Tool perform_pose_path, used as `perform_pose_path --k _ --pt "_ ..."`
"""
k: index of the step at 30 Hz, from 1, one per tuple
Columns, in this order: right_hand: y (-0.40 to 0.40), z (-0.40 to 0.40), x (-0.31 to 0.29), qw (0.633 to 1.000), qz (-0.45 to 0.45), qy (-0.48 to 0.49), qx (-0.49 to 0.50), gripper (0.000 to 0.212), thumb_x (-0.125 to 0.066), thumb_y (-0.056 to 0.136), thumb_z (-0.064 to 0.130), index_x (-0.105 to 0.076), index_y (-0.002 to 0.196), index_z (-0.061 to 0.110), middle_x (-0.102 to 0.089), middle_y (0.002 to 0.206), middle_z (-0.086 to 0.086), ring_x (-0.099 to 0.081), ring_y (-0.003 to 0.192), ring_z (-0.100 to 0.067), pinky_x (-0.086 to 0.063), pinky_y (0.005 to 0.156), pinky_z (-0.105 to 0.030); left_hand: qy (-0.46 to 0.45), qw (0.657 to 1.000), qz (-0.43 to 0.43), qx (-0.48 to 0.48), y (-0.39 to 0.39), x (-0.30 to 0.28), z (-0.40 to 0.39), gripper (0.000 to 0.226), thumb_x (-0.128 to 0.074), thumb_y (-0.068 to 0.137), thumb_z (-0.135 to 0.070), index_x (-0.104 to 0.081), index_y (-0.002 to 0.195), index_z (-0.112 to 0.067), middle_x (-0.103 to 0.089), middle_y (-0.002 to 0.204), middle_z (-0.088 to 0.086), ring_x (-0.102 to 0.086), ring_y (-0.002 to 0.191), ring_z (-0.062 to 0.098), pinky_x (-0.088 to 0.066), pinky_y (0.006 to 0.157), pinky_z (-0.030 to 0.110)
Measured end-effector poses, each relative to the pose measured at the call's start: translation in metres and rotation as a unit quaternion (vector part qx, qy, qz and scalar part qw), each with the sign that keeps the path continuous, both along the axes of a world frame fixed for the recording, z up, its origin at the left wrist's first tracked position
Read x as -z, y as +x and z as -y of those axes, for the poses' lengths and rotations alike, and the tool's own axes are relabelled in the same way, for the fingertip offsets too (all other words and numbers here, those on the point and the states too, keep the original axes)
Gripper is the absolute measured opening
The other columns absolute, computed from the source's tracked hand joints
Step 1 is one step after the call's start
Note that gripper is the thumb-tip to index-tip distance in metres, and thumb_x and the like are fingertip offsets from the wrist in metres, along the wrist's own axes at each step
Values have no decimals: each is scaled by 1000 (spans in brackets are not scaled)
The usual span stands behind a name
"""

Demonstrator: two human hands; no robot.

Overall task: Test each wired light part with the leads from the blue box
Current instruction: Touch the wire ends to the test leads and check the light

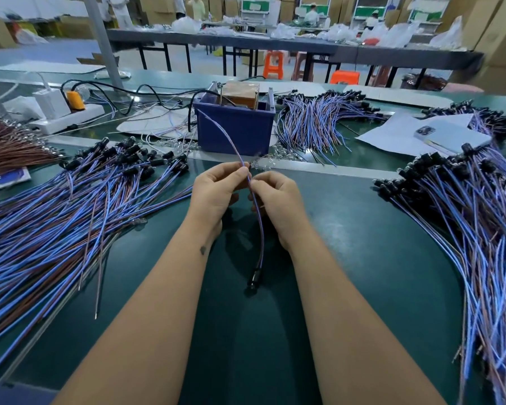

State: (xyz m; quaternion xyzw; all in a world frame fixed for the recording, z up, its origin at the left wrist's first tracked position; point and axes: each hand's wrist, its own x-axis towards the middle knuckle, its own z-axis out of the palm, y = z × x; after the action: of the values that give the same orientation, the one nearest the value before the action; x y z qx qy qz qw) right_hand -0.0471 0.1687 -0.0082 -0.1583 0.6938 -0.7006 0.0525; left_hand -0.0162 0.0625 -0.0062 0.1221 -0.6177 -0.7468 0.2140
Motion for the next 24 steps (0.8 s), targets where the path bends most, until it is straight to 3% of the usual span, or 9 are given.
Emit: perform_pose_path --k 5,8,10,14,18,24 --pt "-1 1 1 998 -8 -39 47 13 -59 94 16 -63 84 23 -61 71 7 -55 56 -1 -41 49 -12 -52 997 -3 49 0 2 -1 25 -62 90 -2 -70 104 -20 -56 68 0 -55 70 15 -42 61 15" --pt "-1 3 3 998 -25 -24 43 12 -62 91 10 -68 81 13 -62 64 6 -53 50 6 -41 51 -9 -89 994 -8 64 -1 4 -5 35 -57 89 8 -70 101 -23 -48 77 15 -43 75 26 -35 62 23" --pt "-1 3 3 998 -18 -17 56 18 -64 90 9 -68 73 17 -62 61 6 -52 50 4 -41 52 -11 -105 993 -6 59 -1 6 -5 35 -57 88 9 -70 101 -22 -46 78 16 -38 73 26 -32 60 24" --pt "-2 2 4 997 -1 -25 74 22 -66 88 10 -68 68 19 -60 63 0 -50 56 -6 -44 57 -19 -122 991 9 50 -3 8 -4 22 -64 88 1 -70 108 -6 -58 78 16 -52 64 15 -43 57 15" --pt "0 0 1 997 10 -51 54 22 -64 89 6 -68 69 16 -61 60 3 -52 49 1 -43 50 -12 -102 993 14 60 -2 8 -2 19 -64 88 0 -69 97 -15 -59 73 10 -58 69 17 -46 60 16" --pt "0 -2 -2 995 44 -87 31 24 -63 89 3 -68 68 15 -61 50 12 -51 43 3 -41 45 -10 -65 994 14 90 -1 5 3 18 -65 87 1 -70 94 -14 -61 63 0 -59 55 7 -49 61 17"
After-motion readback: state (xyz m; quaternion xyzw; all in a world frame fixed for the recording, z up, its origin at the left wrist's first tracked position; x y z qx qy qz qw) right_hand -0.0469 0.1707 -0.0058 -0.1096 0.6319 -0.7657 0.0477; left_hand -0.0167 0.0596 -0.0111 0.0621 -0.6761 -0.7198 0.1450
